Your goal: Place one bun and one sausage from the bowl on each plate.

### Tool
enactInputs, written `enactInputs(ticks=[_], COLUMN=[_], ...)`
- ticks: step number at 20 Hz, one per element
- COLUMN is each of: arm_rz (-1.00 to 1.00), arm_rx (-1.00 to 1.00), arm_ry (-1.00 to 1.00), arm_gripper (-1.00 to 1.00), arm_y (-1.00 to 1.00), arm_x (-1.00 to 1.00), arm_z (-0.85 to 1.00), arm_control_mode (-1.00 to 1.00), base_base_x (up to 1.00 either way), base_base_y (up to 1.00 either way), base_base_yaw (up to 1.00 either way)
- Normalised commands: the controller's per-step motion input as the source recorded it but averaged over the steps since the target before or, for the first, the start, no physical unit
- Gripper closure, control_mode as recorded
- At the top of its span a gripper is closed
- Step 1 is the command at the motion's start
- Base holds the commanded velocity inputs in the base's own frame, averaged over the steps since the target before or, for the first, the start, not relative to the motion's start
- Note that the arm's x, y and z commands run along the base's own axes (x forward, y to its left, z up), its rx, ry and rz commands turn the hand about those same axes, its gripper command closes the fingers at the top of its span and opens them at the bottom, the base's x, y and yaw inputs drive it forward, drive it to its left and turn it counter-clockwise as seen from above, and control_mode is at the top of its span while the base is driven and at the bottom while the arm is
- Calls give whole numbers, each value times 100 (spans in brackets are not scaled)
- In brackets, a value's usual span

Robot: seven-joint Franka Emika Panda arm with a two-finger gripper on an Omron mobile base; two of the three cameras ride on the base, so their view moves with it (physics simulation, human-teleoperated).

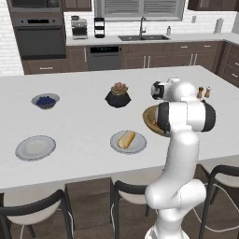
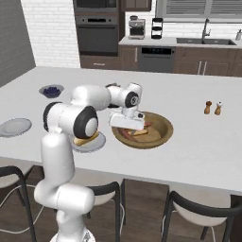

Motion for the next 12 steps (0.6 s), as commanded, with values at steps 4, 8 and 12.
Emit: enactInputs(ticks=[4, 8, 12], arm_rz=[19, 17, 14], arm_rx=[20, 16, 11], arm_ry=[9, 2, -1], arm_gripper=[-100, -100, -100], arm_y=[0, 0, -8], arm_x=[47, 42, 13], arm_z=[-21, -29, -47], arm_control_mode=[-100, -100, -100], base_base_x=[0, 0, 0], base_base_y=[0, 0, 0], base_base_yaw=[0, 0, 0])
